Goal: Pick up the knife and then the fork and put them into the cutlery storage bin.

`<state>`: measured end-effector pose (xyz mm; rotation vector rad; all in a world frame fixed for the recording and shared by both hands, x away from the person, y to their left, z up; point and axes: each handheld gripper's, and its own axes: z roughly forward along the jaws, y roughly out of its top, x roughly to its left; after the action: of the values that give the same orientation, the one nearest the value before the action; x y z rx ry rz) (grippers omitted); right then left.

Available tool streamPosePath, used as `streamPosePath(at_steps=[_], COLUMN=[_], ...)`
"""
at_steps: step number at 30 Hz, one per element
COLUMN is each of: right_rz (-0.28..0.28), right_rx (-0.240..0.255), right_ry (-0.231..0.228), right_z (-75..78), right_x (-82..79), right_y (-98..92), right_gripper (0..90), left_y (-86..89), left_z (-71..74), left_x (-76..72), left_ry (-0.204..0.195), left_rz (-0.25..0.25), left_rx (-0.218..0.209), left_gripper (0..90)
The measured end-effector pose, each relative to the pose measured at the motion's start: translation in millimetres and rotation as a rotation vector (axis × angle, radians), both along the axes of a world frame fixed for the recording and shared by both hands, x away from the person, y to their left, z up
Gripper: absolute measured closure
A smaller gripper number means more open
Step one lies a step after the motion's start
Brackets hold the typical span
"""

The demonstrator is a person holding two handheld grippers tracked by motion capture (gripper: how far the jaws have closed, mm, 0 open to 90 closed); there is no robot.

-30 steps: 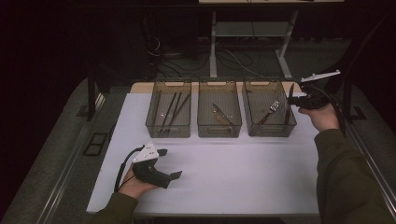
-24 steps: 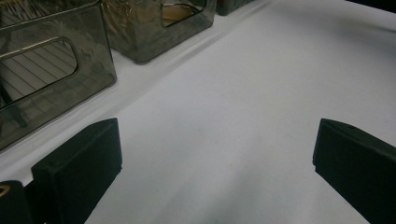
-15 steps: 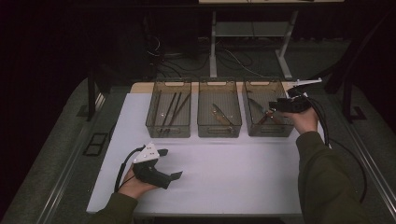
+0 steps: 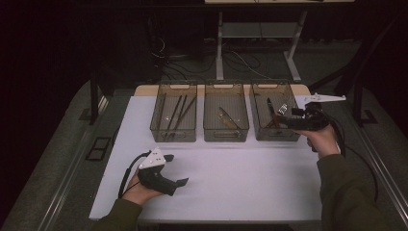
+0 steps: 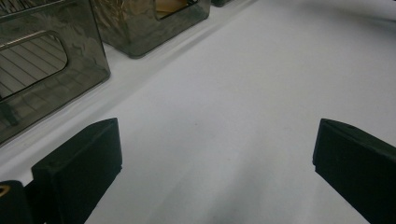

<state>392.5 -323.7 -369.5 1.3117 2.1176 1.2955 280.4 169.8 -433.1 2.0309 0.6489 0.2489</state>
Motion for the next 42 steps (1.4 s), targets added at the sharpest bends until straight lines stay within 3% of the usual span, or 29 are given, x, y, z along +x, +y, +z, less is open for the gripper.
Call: streamPosePath(at_steps=[7, 22, 32, 37, 42], right_rz=[0.028, 0.089, 0.108, 0.151, 0.155], right_rx=[-0.034, -0.014, -0.020, -0.047, -0.047], right_ry=[-0.036, -0.042, 0.000, 0.018, 0.014], right_z=[-10.0, -48.1, -67.6, -73.2, -72.9], right_x=[-40.2, -105.8, -130.5, -135.2, -134.8], right_y=[11.4, 27.1, 27.5, 35.4, 36.6], right_gripper=[11.9, 11.7, 11.7, 11.7, 11.7], left_y=[-0.4, 0.0, -0.2, -0.2, -0.1], left_z=[-0.1, 1.0, 1.0, 1.0, 0.9], left_x=[-0.6, -2.1, -1.8, -1.8, -1.6], left_ry=[0.005, 0.001, 0.002, 0.001, 0.002], left_rz=[0.001, -0.003, -0.001, -0.002, -0.005], left_rx=[-0.004, -0.012, -0.013, -0.010, -0.008], left_gripper=[0.3, 0.5, 0.5, 0.5, 0.5])
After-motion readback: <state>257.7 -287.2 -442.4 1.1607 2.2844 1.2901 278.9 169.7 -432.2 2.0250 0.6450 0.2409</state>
